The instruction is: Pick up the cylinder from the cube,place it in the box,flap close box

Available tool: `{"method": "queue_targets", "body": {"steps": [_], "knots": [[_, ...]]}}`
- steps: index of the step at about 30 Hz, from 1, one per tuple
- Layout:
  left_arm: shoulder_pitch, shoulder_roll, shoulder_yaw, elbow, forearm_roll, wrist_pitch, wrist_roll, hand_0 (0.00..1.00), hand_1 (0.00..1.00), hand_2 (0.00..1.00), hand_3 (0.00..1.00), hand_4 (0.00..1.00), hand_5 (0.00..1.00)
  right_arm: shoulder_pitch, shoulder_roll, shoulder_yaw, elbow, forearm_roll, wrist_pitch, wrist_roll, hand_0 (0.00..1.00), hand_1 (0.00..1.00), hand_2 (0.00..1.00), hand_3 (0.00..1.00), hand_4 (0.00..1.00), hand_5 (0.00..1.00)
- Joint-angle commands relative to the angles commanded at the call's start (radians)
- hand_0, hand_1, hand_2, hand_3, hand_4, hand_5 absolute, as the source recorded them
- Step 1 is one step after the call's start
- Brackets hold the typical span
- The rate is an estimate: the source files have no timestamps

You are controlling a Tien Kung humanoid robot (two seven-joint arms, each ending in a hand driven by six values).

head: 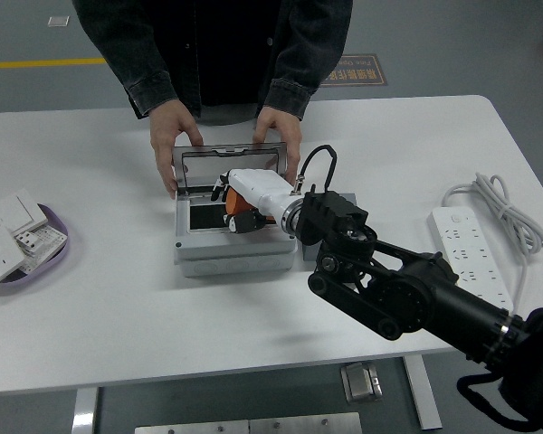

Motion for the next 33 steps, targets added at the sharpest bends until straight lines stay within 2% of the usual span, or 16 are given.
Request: {"method": "queue_targets", "body": {"steps": [1, 2, 7, 8, 21, 25, 26, 28, 31, 33], "knots": [[0.000, 0.000, 0.001, 0.000, -0.001, 0.000, 0.000, 0.605, 0.583, 0.559, 0.598, 0.668, 0.278, 0.000, 0.000, 0.001, 0.001, -0.004, 0.000, 0.000, 0.814, 0.712, 0.699, 0.714, 0.480, 0.033], [0.000, 0.000, 0.001, 0.000, -0.001, 0.000, 0.000, 0.605, 0.583, 0.559, 0.599, 0.667, 0.276, -0.001, 0.000, 0.001, 0.001, -0.007, 0.000, 0.000, 0.835, 0.724, 0.722, 0.751, 0.537, 0.005], [0.000, 0.000, 0.001, 0.000, -0.002, 0.000, -0.001, 0.605, 0.583, 0.559, 0.599, 0.667, 0.276, -0.003, 0.000, 0.004, 0.003, -0.005, -0.003, 0.006, 0.835, 0.724, 0.722, 0.751, 0.537, 0.005], [0.000, 0.000, 0.001, 0.000, -0.002, 0.000, -0.001, 0.605, 0.583, 0.559, 0.598, 0.666, 0.276, -0.004, 0.000, 0.005, 0.003, -0.003, -0.005, 0.008, 0.839, 0.728, 0.731, 0.787, 0.616, 0.030], [-0.001, -0.003, -0.001, 0.000, 0.003, -0.003, -0.004, 0.605, 0.583, 0.559, 0.599, 0.665, 0.274, -0.019, 0.000, 0.016, 0.004, 0.051, -0.015, 0.039, 0.838, 0.727, 0.726, 0.804, 0.656, 0.019], [-0.001, -0.004, 0.000, 0.000, 0.001, -0.003, -0.005, 0.605, 0.583, 0.559, 0.599, 0.665, 0.274, -0.046, 0.000, 0.044, 0.020, 0.148, -0.043, 0.094, 0.838, 0.727, 0.726, 0.804, 0.656, 0.019], [0.000, -0.004, 0.000, 0.000, -0.001, -0.002, -0.005, 0.604, 0.582, 0.559, 0.599, 0.666, 0.274, -0.053, 0.000, 0.054, 0.029, 0.182, -0.049, 0.113, 0.838, 0.727, 0.727, 0.807, 0.701, 0.042], [0.001, -0.005, 0.001, 0.000, -0.002, -0.002, -0.005, 0.604, 0.582, 0.559, 0.599, 0.666, 0.274, -0.065, -0.003, 0.078, 0.063, 0.254, -0.064, 0.156, 0.838, 0.727, 0.727, 0.807, 0.701, 0.042], [0.003, -0.005, 0.002, 0.000, -0.003, -0.002, -0.004, 0.604, 0.582, 0.559, 0.599, 0.666, 0.274, -0.065, -0.022, 0.118, 0.112, 0.339, -0.088, 0.198, 0.838, 0.727, 0.727, 0.807, 0.701, 0.042], [0.003, -0.005, 0.000, 0.000, 0.000, -0.002, -0.004, 0.605, 0.583, 0.559, 0.599, 0.666, 0.274, -0.052, -0.039, 0.146, 0.140, 0.389, -0.105, 0.214, 0.828, 0.724, 0.722, 0.805, 0.664, 0.014]]}}
